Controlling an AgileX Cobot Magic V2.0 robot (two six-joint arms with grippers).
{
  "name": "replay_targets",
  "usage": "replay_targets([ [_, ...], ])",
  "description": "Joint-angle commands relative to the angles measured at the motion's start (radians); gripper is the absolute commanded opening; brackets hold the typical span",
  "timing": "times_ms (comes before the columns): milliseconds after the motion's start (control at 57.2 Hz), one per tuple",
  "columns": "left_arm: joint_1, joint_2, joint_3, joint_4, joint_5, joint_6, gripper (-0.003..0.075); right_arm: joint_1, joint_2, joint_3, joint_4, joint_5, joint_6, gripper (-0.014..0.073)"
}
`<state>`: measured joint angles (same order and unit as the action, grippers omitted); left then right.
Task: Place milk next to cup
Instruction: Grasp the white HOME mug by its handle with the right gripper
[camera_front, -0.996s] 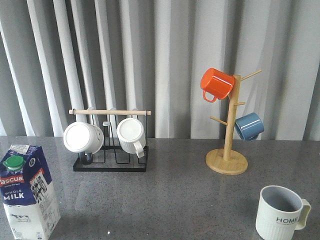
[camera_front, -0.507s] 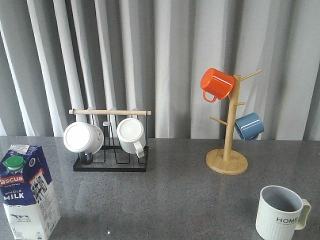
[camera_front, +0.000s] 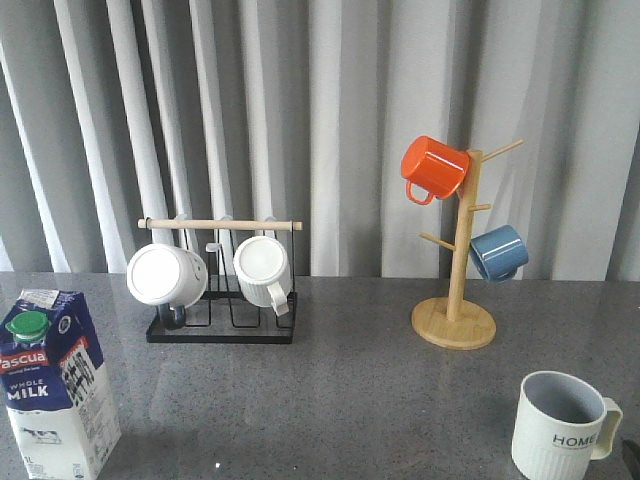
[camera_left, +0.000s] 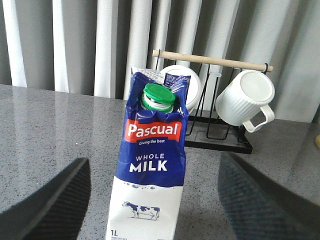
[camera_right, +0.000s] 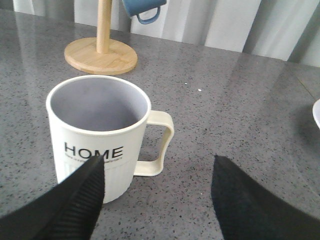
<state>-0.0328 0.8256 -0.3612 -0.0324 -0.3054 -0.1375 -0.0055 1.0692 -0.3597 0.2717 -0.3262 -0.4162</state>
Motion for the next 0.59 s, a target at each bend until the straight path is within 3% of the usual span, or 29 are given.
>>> replay_targets([
  [0, 0.003, -0.001, -0.035, -0.007, -0.079, -0.010, 0.0523, 0.001, 0.040, -0.034, 0.060, -0.138, -0.054, 0.0457],
  [577, 0.003, -0.001, -0.035, -0.007, -0.079, -0.010, 0.0523, 0.001, 0.162, -0.034, 0.062, -0.189, -0.070, 0.0454],
])
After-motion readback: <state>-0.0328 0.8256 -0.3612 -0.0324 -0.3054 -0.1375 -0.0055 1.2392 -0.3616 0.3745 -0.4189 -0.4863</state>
